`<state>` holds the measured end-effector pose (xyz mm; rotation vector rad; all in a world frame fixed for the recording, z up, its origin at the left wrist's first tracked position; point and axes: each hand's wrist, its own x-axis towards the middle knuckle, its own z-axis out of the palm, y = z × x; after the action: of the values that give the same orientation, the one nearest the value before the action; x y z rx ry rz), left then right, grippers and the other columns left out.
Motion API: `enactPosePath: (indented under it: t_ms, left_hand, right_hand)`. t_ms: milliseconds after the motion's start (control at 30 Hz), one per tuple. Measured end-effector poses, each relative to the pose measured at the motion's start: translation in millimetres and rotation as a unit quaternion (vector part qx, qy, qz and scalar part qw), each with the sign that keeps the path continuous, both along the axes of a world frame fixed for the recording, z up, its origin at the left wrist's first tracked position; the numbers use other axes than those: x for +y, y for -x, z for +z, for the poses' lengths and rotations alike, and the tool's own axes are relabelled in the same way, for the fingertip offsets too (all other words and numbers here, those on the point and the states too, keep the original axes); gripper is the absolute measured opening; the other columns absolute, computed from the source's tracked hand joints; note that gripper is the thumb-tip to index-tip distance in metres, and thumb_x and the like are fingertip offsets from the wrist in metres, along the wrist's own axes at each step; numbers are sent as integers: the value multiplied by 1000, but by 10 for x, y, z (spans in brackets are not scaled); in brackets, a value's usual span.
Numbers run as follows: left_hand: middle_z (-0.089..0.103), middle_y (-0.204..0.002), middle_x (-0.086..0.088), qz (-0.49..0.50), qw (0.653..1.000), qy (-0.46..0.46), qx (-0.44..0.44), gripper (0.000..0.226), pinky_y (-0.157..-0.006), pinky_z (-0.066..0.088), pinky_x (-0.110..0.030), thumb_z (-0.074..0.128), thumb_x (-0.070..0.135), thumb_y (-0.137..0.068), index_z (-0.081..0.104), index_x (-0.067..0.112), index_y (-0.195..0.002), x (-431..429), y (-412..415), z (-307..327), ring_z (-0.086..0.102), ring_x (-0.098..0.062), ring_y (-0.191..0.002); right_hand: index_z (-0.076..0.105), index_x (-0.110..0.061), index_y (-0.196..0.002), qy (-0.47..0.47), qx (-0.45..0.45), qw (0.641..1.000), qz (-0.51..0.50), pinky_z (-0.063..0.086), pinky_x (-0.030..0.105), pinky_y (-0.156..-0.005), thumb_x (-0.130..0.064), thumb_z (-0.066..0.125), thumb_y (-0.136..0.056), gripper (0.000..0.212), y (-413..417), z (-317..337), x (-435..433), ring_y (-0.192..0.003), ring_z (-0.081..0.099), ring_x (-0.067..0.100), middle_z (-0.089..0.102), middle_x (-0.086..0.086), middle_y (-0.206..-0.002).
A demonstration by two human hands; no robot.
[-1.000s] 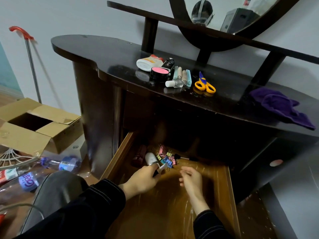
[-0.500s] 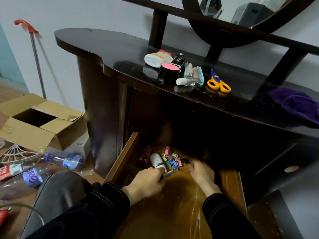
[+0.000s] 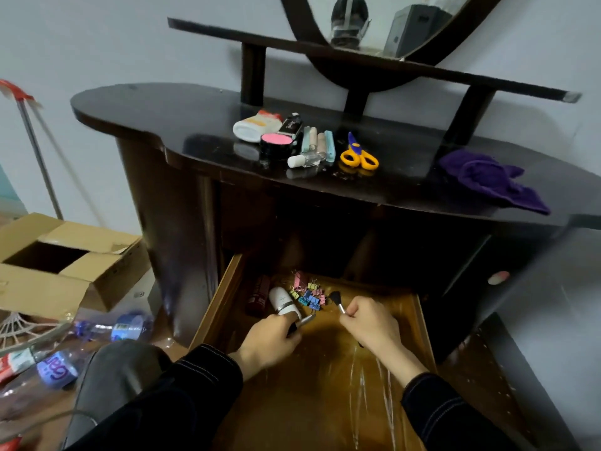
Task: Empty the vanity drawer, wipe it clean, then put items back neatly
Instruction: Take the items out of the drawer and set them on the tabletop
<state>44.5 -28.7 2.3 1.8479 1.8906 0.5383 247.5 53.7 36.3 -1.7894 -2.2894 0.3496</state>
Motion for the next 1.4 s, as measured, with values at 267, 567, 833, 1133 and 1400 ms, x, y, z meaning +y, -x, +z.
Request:
enactPosePath:
  t_ms: [267,567,833,1133,1400]
  left_hand:
    - [65,-78,-1,9,982,-106,-157,28,-59,47,-38,48,51,-101,60,28,-90,-318,-80,643,60,-18,-67]
    - [54,-69,-4,-6,934,-240,-266,33,-59,37,-22,53,41,-102,62,17,-81,-442,-83,1621,50,-6,-63]
    - [60,-73,10,-22,912,-395,-103,19,-54,37,-24,42,42,-94,59,35,-92,-171,-90,2478,58,-10,-66]
    - [61,-89,7,9,902,-417,111,15,-76,48,-40,67,19,-89,74,20,-102,655,-42,2763,49,-19,-86]
    - [65,-102,8,23,901,-411,136,17,-86,45,-40,71,31,-89,75,24,-103,626,-41,2714,52,-22,-99]
  right_hand:
    - [53,-39,-80,-105,139,977,121,44,17,-48,-46,61,-94,18,-123,1110,-727,-61,60,5,62,-13,-68]
    - [63,-20,-73,-166,301,939,-6,46,31,-59,-48,64,-88,32,-76,2614,-28,-63,61,7,61,-14,-58]
    - [72,-18,-74,-121,200,968,-92,41,27,-58,-51,59,-90,39,25,2578,599,-64,66,15,70,-5,-63]
    - [73,-28,-74,-83,252,964,29,40,24,-56,-61,66,-86,35,-65,2566,571,-54,62,-3,70,-12,-65]
    - [70,-36,-77,-90,210,972,50,40,27,-61,-64,64,-86,30,-31,2594,512,-74,63,2,70,-15,-77]
